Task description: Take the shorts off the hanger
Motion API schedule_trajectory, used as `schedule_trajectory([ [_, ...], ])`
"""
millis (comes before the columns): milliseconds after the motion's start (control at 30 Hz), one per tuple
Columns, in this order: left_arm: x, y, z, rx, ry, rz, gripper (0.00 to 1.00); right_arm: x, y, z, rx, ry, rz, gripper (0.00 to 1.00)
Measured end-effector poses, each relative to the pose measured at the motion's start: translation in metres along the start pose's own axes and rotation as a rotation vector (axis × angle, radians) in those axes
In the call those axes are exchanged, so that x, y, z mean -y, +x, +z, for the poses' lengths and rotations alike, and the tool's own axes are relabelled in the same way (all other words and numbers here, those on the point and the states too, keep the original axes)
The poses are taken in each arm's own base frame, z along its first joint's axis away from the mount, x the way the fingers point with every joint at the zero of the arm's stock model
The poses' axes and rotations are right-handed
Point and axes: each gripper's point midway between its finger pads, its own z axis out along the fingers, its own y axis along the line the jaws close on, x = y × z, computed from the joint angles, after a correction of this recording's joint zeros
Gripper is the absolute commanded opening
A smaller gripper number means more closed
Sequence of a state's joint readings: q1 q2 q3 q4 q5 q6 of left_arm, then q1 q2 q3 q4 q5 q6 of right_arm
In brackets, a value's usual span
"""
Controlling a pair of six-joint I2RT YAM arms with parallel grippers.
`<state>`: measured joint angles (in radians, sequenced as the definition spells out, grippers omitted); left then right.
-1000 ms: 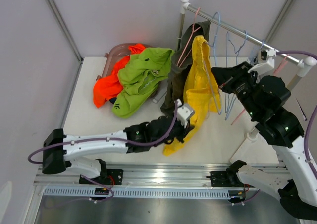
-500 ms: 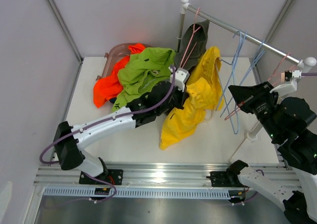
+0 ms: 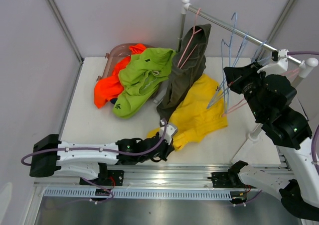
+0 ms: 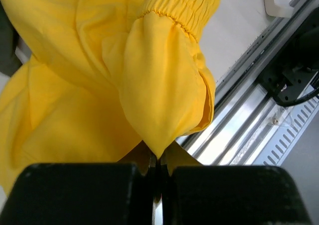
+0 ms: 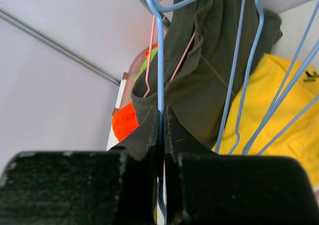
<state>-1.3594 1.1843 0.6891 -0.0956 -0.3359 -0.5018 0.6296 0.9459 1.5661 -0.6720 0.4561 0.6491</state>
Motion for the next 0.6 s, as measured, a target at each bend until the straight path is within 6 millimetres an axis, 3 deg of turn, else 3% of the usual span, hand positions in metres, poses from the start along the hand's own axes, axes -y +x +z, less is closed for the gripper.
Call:
schedule_trajectory([
  [100,0.005,0.006,-0.011,0.005,0.003,-0.014,0.00,-0.002,-0.008,0.005,0.036,0.007,-0.013,0.00],
  [267,0.019,-0.001,-0.034,0.044,0.025,-0.014,0.00,0.000,-0.019,0.008,0.087,0.029,-0.025,0.00],
  [400,0.025,-0.023,-0.052,0.095,0.030,-0.026,0.00,0.007,-0.015,0.015,0.091,0.053,-0.031,0.00],
  [600,0.032,-0.067,-0.088,0.202,0.059,-0.071,0.00,0.034,0.014,0.033,0.037,0.127,-0.045,0.00],
])
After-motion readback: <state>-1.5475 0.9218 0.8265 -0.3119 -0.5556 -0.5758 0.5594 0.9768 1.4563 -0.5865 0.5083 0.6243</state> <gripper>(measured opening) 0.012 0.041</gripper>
